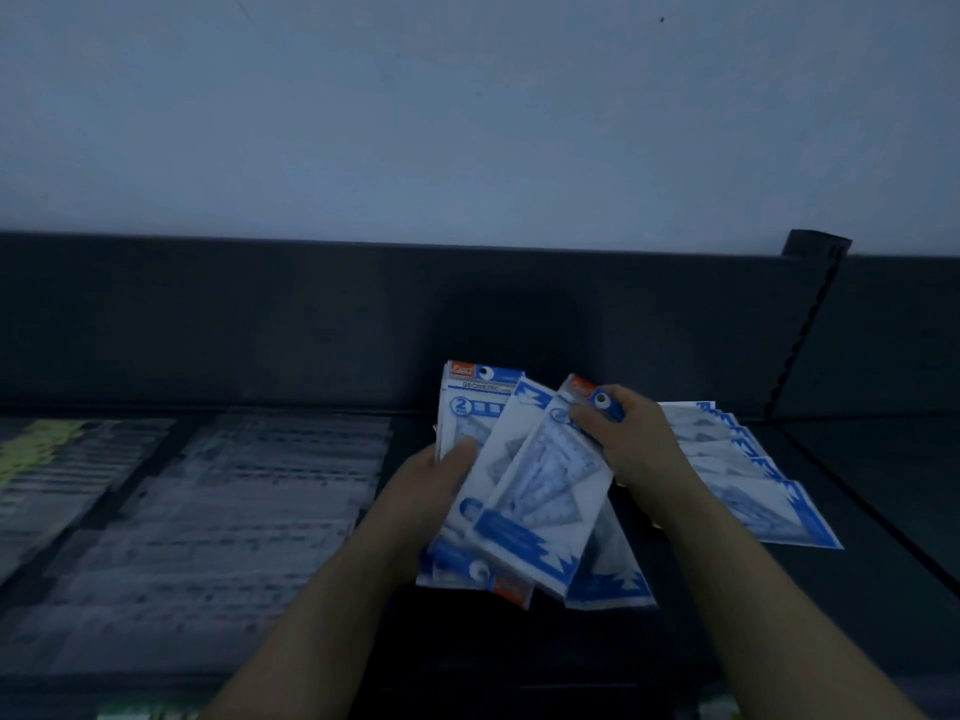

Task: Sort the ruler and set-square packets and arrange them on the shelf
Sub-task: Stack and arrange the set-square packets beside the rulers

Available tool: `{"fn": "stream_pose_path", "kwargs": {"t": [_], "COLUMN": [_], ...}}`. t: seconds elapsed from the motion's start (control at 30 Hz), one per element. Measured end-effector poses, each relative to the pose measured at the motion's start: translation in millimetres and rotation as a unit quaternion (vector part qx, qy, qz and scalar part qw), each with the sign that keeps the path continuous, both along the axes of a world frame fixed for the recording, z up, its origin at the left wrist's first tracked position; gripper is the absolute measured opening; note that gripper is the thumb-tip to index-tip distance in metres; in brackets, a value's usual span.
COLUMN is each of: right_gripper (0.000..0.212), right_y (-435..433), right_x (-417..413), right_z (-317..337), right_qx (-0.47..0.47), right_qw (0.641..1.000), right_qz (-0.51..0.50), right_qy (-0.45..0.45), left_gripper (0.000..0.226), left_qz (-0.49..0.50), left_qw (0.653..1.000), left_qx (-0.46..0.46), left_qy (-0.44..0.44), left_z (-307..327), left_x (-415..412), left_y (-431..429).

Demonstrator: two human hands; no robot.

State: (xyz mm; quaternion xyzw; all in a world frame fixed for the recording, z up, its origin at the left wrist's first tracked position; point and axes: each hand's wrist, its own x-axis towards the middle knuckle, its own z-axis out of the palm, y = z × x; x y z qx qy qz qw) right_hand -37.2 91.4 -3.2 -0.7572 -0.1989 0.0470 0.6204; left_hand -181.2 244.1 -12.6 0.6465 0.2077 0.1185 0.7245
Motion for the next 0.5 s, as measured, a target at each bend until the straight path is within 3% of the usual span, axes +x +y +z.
{"fn": "stream_pose_path", "kwargs": {"t": [0.17, 0.27, 0.37, 0.5], "right_gripper": [0.014, 0.02, 0.01, 0.004], "right_y": [-9.1, -12.9, -25.6, -40.7], "right_x": [6.4, 4.6, -0.6, -6.4], "right_z": [-12.1, -20.1, -13.0, 9.0], "right_qx": [0.103, 0.068, 0.007, -0.057], "right_qw": [0.983, 0.986, 0.995, 0.996], "right_qz": [-0.106, -0.093, -0.035, 0.058], "right_qy": [0.105, 0.117, 0.095, 0.038], "left_gripper": [0.023, 0.022, 0.019, 0.017], "left_qz": [0.029, 0.046, 0.071, -0.017], "left_qw": [0.997, 0.997, 0.997, 0.999], "left_qx": [-0.067, -0.046, -0.034, 0.035], "left_qy": [-0.016, -0.036, -0.025, 0.006], "left_z": [-2.8, -6.5, -4.3, 6.7], "left_x": [-1.2, 0.9, 1.9, 2.6], "left_y": [1.6, 1.8, 10.9, 25.9]}}
